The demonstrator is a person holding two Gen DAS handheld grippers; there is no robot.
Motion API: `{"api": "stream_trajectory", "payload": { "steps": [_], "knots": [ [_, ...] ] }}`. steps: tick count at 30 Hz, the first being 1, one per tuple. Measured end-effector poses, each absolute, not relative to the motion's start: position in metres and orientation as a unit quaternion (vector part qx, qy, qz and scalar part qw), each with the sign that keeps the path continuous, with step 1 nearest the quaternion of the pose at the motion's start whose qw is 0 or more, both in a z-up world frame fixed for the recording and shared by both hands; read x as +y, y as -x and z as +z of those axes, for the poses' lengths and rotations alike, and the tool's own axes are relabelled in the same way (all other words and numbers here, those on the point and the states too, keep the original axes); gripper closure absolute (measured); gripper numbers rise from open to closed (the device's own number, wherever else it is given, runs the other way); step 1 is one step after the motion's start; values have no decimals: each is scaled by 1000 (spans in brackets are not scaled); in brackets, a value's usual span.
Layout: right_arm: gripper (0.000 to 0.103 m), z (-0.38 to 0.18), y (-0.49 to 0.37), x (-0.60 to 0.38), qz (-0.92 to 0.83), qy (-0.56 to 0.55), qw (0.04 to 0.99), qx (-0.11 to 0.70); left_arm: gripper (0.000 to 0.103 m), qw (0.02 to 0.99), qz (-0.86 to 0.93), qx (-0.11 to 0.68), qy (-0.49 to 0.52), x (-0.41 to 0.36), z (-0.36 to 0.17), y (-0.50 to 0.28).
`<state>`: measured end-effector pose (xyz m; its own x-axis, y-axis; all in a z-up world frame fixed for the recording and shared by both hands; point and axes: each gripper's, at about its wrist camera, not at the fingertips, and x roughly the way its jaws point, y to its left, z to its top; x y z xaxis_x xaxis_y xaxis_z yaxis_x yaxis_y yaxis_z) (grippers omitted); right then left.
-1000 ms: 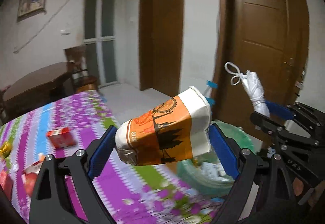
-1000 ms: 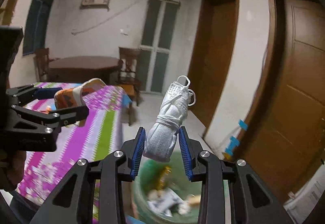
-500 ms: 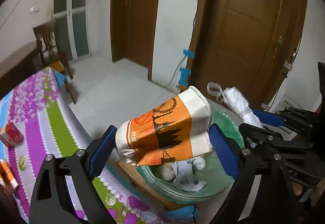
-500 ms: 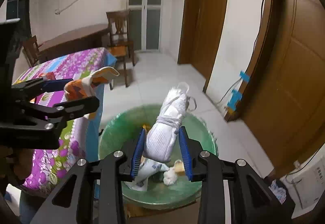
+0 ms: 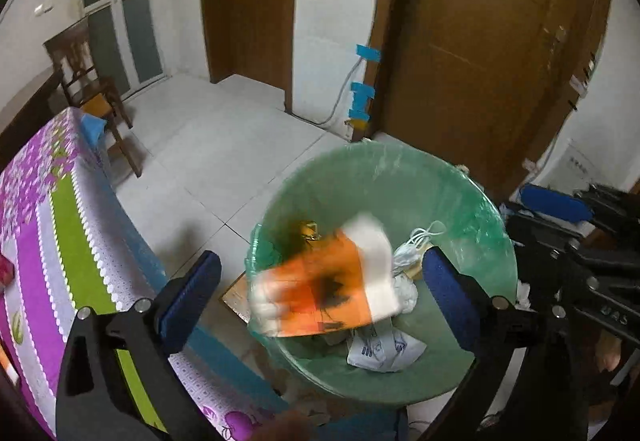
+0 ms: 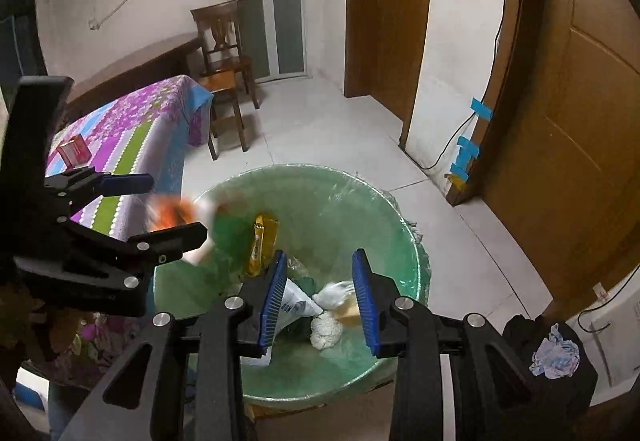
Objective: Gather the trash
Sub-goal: 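Open both tools to drop the carton and mask into the bin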
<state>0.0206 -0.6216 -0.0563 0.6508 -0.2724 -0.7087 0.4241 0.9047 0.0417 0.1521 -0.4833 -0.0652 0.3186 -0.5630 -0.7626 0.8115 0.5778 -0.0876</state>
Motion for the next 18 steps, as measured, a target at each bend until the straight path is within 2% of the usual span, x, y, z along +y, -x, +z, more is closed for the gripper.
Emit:
{"api": "stream_trajectory", "payload": {
  "steps": [2, 7, 13, 18],
  "knots": [
    [58, -51, -10, -618, -195, -105, 904, 367, 6, 795, -431, 402, -145, -479, -65, -157],
    [57, -51, 0, -611, -195, -105, 903, 369, 6, 801, -425, 397, -140, -468, -62, -157],
    [48, -51, 21, -585, -185, -108, 915, 342, 6, 811, -439, 362, -137, -442, -45, -144],
    [18, -44, 40, -534, -157, -115, 941, 277, 5, 829, -454, 308, -113, -398, -27, -128]
  ]
}}
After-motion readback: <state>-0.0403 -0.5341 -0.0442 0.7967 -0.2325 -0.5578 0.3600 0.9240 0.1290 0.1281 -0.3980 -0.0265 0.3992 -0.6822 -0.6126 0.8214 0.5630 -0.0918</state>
